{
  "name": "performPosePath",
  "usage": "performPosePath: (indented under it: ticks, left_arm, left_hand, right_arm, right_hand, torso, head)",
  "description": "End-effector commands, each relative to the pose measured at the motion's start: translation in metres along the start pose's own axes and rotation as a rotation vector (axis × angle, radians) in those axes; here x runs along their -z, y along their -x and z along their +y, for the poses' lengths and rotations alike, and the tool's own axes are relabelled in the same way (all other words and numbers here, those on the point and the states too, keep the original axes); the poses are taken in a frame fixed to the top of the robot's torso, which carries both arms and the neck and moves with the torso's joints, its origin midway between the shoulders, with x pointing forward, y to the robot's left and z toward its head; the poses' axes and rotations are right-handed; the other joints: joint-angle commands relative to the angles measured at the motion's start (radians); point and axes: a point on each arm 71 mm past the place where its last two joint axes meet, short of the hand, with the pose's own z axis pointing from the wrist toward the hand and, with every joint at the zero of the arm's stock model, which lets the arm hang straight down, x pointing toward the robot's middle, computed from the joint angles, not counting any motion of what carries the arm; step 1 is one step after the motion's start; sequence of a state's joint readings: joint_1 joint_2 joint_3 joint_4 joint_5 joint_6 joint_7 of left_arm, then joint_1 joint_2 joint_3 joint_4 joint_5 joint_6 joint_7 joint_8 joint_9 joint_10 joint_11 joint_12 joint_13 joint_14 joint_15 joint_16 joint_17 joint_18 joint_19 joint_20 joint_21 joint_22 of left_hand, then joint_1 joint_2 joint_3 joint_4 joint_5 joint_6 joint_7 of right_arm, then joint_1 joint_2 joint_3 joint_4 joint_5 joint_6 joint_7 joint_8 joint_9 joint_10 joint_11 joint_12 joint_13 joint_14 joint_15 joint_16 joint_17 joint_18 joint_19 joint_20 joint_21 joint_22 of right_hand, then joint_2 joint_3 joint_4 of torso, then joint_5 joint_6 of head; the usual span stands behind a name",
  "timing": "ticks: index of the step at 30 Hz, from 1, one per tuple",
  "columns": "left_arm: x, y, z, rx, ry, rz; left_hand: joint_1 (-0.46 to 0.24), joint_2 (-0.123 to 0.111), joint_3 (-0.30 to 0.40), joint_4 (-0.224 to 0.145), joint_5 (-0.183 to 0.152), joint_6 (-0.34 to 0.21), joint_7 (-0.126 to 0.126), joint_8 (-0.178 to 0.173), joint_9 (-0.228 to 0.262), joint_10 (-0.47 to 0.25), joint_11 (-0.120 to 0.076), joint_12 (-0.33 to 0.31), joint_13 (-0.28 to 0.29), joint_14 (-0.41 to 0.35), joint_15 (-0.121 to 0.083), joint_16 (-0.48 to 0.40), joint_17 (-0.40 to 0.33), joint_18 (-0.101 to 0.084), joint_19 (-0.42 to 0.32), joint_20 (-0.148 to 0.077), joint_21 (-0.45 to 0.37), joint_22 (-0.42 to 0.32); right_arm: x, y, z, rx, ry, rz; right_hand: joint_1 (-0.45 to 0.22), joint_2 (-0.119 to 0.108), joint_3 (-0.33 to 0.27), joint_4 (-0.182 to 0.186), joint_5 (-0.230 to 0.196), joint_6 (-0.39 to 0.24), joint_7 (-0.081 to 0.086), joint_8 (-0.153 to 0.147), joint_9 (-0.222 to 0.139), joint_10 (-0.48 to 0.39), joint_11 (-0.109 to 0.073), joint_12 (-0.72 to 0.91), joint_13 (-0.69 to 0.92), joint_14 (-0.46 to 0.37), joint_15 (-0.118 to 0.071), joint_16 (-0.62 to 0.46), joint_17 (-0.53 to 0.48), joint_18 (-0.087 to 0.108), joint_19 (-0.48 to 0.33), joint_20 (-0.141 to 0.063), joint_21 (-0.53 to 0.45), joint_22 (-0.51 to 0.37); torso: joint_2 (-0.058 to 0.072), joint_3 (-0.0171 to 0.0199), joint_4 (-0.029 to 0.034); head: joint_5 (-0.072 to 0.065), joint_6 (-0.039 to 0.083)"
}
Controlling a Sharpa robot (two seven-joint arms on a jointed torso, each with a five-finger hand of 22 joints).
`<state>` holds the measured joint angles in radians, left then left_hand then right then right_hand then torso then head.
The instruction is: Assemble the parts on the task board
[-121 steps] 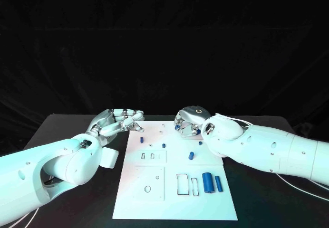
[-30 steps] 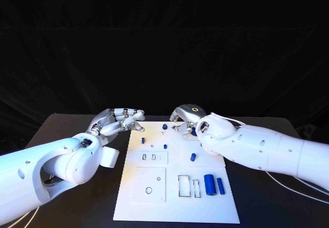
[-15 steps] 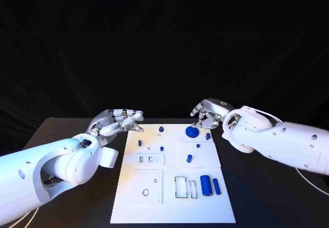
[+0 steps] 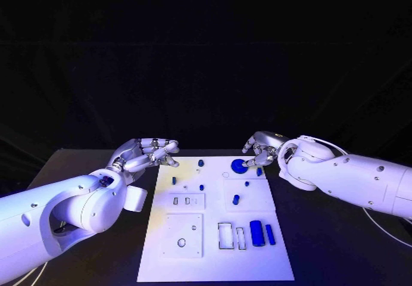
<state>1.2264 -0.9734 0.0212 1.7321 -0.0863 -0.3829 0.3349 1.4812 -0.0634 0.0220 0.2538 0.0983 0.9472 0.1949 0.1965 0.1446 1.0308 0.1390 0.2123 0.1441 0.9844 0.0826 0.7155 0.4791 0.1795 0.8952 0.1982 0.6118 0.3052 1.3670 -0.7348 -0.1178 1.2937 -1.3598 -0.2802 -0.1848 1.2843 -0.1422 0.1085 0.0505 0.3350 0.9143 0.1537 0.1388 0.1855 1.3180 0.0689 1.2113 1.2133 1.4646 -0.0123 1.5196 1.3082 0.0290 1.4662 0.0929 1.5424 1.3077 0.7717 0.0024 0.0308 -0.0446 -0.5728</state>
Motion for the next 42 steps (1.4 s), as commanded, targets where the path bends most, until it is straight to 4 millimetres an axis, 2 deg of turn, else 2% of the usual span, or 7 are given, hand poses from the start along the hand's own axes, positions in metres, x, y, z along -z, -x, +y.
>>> performPosePath:
  ticks: [1, 10, 19, 23, 31, 42]
  left_arm:
    - [0.0, -0.003, -0.001, 0.011, -0.004, 0.022]
    - [0.0, -0.002, -0.001, 0.011, -0.002, 0.022]
    - [-0.001, -0.002, 0.0, 0.011, 0.0, 0.02]
    - [-0.001, -0.002, 0.0, 0.011, 0.001, 0.02]
    - [-0.001, -0.002, 0.0, 0.01, 0.002, 0.018]
    - [-0.001, -0.001, 0.0, 0.01, 0.004, 0.018]
  left_hand:
    - [-0.004, 0.007, -0.001, 0.004, -0.004, -0.009, -0.001, 0.001, 0.001, -0.005, 0.002, -0.005, 0.001, -0.006, 0.002, 0.004, -0.001, -0.001, -0.009, -0.001, 0.004, 0.001]
    - [-0.004, 0.007, -0.001, 0.004, -0.004, -0.009, -0.001, 0.001, 0.001, -0.005, 0.002, -0.005, 0.001, -0.006, 0.002, 0.004, -0.001, -0.001, -0.009, -0.001, 0.004, 0.001]
    - [-0.004, 0.008, -0.001, 0.004, -0.004, -0.009, 0.0, 0.001, 0.002, -0.006, 0.002, -0.005, 0.002, -0.007, 0.002, 0.004, -0.001, -0.001, -0.01, 0.0, 0.005, 0.002]
    - [-0.004, 0.008, -0.001, 0.004, -0.004, -0.009, 0.0, 0.001, 0.002, -0.006, 0.002, -0.005, 0.002, -0.007, 0.002, 0.004, -0.001, -0.001, -0.01, 0.0, 0.005, 0.002]
    - [-0.004, 0.008, -0.001, 0.004, -0.004, -0.009, 0.0, 0.001, 0.002, -0.006, 0.002, -0.005, 0.002, -0.007, 0.002, 0.004, -0.001, -0.001, -0.01, 0.0, 0.005, 0.002]
    - [-0.003, 0.008, -0.001, 0.003, -0.004, -0.009, 0.0, 0.001, 0.002, -0.006, 0.002, -0.005, 0.002, -0.007, 0.002, 0.005, -0.001, 0.0, -0.011, 0.0, 0.005, 0.002]
  right_arm:
    - [-0.003, -0.008, -0.001, 0.015, -0.016, 0.044]
    - [-0.009, -0.022, 0.0, 0.024, -0.019, 0.067]
    - [-0.011, -0.025, 0.0, 0.026, -0.024, 0.069]
    - [-0.012, -0.025, 0.001, 0.026, -0.023, 0.071]
    - [-0.013, -0.026, 0.0, -0.001, -0.035, 0.089]
    - [-0.015, -0.027, 0.001, 0.018, -0.051, 0.088]
  right_hand:
    - [0.012, 0.004, 0.0, 0.01, 0.004, -0.011, 0.001, 0.005, 0.002, 0.012, 0.0, 0.018, 0.017, 0.084, 0.008, 0.006, 0.156, -0.02, 0.08, 0.011, 0.007, 0.231]
    - [0.019, 0.007, -0.007, 0.023, 0.006, -0.016, 0.003, 0.015, 0.007, 0.028, 0.003, 0.061, 0.058, 0.088, 0.011, 0.017, 0.18, -0.021, 0.083, 0.015, 0.009, 0.235]
    - [0.021, 0.013, -0.007, 0.03, 0.017, -0.014, 0.003, 0.022, 0.01, 0.033, 0.003, 0.075, 0.071, 0.09, 0.012, 0.021, 0.188, -0.022, 0.086, 0.016, 0.012, 0.24]
    - [0.023, 0.018, -0.005, 0.032, 0.021, -0.011, 0.003, 0.026, 0.012, 0.037, 0.002, 0.083, 0.078, 0.091, 0.012, 0.023, 0.191, -0.023, 0.087, 0.016, 0.013, 0.241]
    - [0.019, 0.038, 0.004, 0.044, 0.043, 0.022, -0.005, 0.047, 0.02, 0.051, -0.003, 0.108, 0.101, 0.091, 0.008, 0.025, 0.196, -0.024, 0.09, 0.014, 0.016, 0.245]
    - [0.032, 0.044, 0.018, 0.039, 0.039, 0.049, -0.013, 0.054, 0.023, 0.067, -0.011, 0.13, 0.122, 0.094, 0.002, 0.029, 0.207, -0.026, 0.098, 0.009, 0.022, 0.255]
  torso:
    - [0.001, 0.0006, 0.0004]
    - [0.004, 0.0021, 0.0015]
    - [0.003, 0.0024, 0.0017]
    - [0.003, 0.0024, 0.0012]
    - [0.004, 0.0027, 0.0021]
    - [0.004, 0.0031, 0.002]
  head:
    - [0.001, -0.002]
    - [0.003, -0.001]
    - [0.002, -0.005]
    - [0.005, -0.004]
    - [0.005, -0.007]
    - [0.005, -0.008]
